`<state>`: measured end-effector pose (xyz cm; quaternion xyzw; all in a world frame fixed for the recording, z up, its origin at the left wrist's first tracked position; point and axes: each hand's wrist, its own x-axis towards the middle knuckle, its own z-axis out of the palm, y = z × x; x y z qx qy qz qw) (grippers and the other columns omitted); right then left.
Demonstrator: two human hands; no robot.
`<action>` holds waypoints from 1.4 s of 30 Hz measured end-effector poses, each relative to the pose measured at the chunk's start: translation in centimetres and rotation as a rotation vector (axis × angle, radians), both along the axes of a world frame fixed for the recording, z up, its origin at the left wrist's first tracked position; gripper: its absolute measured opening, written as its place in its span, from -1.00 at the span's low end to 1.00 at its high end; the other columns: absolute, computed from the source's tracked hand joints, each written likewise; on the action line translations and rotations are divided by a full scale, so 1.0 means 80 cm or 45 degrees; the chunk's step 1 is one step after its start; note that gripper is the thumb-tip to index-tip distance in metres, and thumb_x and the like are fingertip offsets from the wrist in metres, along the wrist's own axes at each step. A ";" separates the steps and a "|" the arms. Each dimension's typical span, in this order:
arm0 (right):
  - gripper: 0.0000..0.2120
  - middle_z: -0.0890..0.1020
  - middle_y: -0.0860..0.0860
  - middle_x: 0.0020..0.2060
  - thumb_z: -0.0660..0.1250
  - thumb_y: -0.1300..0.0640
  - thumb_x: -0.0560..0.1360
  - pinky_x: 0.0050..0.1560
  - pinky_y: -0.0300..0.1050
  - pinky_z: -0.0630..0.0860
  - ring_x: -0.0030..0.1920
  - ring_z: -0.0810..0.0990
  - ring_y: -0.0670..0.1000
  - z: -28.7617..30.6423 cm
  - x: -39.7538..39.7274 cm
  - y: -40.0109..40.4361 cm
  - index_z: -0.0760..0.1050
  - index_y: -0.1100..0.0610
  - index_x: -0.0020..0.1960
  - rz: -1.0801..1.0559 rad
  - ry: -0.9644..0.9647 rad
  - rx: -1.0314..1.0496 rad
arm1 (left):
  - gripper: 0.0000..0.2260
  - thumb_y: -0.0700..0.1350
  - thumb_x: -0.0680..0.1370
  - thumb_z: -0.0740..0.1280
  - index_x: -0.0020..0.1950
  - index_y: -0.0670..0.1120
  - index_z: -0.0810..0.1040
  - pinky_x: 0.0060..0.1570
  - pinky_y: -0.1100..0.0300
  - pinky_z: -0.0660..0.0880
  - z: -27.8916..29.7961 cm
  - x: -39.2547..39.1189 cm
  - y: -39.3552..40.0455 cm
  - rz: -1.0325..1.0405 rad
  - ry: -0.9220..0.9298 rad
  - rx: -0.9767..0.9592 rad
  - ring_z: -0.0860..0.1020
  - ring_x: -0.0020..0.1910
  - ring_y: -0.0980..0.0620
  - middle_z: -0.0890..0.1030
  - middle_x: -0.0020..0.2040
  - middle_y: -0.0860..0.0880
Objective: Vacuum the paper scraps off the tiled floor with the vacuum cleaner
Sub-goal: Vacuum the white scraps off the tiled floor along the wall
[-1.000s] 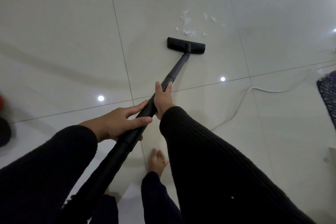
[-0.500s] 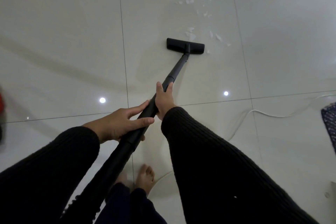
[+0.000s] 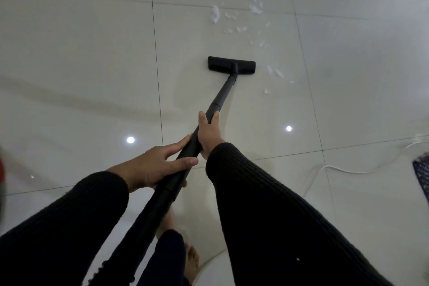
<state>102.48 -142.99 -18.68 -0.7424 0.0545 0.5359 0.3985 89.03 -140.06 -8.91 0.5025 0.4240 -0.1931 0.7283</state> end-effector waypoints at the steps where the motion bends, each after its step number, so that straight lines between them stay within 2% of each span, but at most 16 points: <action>1: -0.35 0.26 0.04 0.53 0.12 -0.19 0.62 0.39 0.25 0.40 0.41 0.37 0.19 0.001 0.003 0.008 -0.20 -0.28 0.56 -0.011 0.005 0.004 | -0.39 0.06 0.50 0.34 0.48 0.28 0.15 -0.45 0.21 0.54 0.001 0.003 0.008 -0.002 -0.005 0.002 0.62 -0.49 0.11 0.66 -0.33 -0.04; 5: -0.34 0.26 0.04 0.52 0.12 -0.18 0.62 0.37 0.24 0.43 0.40 0.38 0.18 0.002 0.017 0.039 -0.20 -0.27 0.56 -0.012 0.007 0.006 | -0.38 0.07 0.49 0.35 0.48 0.28 0.15 -0.45 0.21 0.54 0.001 0.016 0.037 0.011 -0.019 -0.005 0.63 -0.50 0.10 0.67 -0.38 -0.03; 11: -0.33 0.29 0.04 0.51 0.12 -0.23 0.59 0.38 0.25 0.41 0.40 0.39 0.19 -0.003 0.038 0.076 -0.21 -0.29 0.55 0.062 -0.038 -0.017 | -0.39 0.05 0.50 0.35 0.48 0.28 0.16 -0.47 0.24 0.53 -0.002 0.039 0.070 0.034 -0.006 0.000 0.62 -0.51 0.09 0.67 -0.34 -0.05; 22: -0.34 0.26 0.03 0.53 0.11 -0.22 0.61 0.41 0.27 0.36 0.43 0.35 0.19 -0.007 0.112 0.156 -0.21 -0.28 0.56 0.134 -0.007 -0.023 | -0.34 0.10 0.47 0.35 0.49 0.28 0.11 -0.37 0.19 0.56 -0.008 0.107 0.144 0.075 0.013 0.002 0.64 -0.46 0.10 0.69 -0.38 0.02; 24: -0.35 0.24 0.04 0.54 0.10 -0.20 0.62 0.41 0.27 0.36 0.44 0.34 0.19 -0.008 0.126 0.168 -0.22 -0.28 0.56 0.146 0.010 -0.013 | -0.25 0.20 0.37 0.39 0.48 0.30 0.11 -0.35 0.17 0.57 -0.008 0.117 0.156 0.080 0.011 0.005 0.65 -0.45 0.10 0.70 -0.36 0.00; 27: -0.35 0.26 0.05 0.53 0.10 -0.21 0.62 0.40 0.26 0.37 0.43 0.36 0.19 -0.007 0.144 0.189 -0.22 -0.29 0.55 0.176 0.018 -0.022 | 0.04 0.42 0.03 0.45 0.46 0.34 0.13 -0.39 0.19 0.56 -0.007 0.131 0.174 0.098 -0.006 -0.003 0.66 -0.43 0.07 0.71 -0.30 -0.07; 28: -0.35 0.27 0.05 0.52 0.10 -0.22 0.61 0.40 0.26 0.38 0.42 0.37 0.19 -0.007 0.150 0.196 -0.22 -0.29 0.55 0.185 0.012 -0.025 | 0.05 0.43 0.01 0.45 0.46 0.35 0.13 -0.40 0.20 0.56 -0.009 0.137 0.180 0.109 -0.009 -0.005 0.66 -0.43 0.06 0.71 -0.29 -0.08; 31: -0.35 0.30 0.05 0.50 0.10 -0.22 0.61 0.39 0.26 0.39 0.40 0.38 0.18 -0.008 0.164 0.217 -0.21 -0.29 0.55 0.202 0.000 -0.026 | -0.16 0.28 0.24 0.40 0.47 0.32 0.15 -0.42 0.21 0.54 -0.008 0.155 0.196 0.145 0.009 -0.003 0.65 -0.46 0.07 0.70 -0.31 -0.08; 34: -0.35 0.31 0.05 0.49 0.10 -0.22 0.61 0.39 0.27 0.39 0.40 0.39 0.19 -0.009 0.176 0.237 -0.21 -0.29 0.55 0.210 -0.003 -0.022 | -0.07 0.34 0.12 0.44 0.45 0.33 0.16 -0.44 0.22 0.54 -0.008 0.167 0.215 0.156 -0.009 -0.002 0.65 -0.46 0.07 0.71 -0.32 -0.04; 35: -0.35 0.31 0.05 0.49 0.10 -0.22 0.61 0.38 0.27 0.39 0.40 0.39 0.19 -0.008 0.180 0.245 -0.21 -0.30 0.55 0.209 0.000 -0.022 | -0.07 0.34 0.12 0.44 0.45 0.34 0.16 -0.42 0.21 0.55 -0.008 0.171 0.222 0.152 -0.005 0.002 0.65 -0.45 0.07 0.71 -0.31 -0.04; 37: -0.35 0.31 0.04 0.49 0.10 -0.22 0.61 0.38 0.27 0.40 0.40 0.39 0.18 -0.009 0.188 0.260 -0.21 -0.30 0.55 0.209 0.007 -0.023 | -0.20 0.27 0.25 0.39 0.45 0.34 0.16 -0.36 0.18 0.56 -0.010 0.178 0.236 0.158 0.014 0.017 0.65 -0.44 0.06 0.71 -0.29 -0.08; 42: -0.35 0.31 0.06 0.48 0.11 -0.21 0.62 0.35 0.26 0.43 0.38 0.39 0.18 -0.013 0.204 0.304 -0.20 -0.30 0.55 0.211 0.024 -0.011 | -0.23 0.27 0.25 0.36 0.44 0.34 0.18 -0.32 0.21 0.59 -0.019 0.195 0.276 0.154 0.039 0.076 0.70 -0.25 0.12 0.65 -0.04 0.03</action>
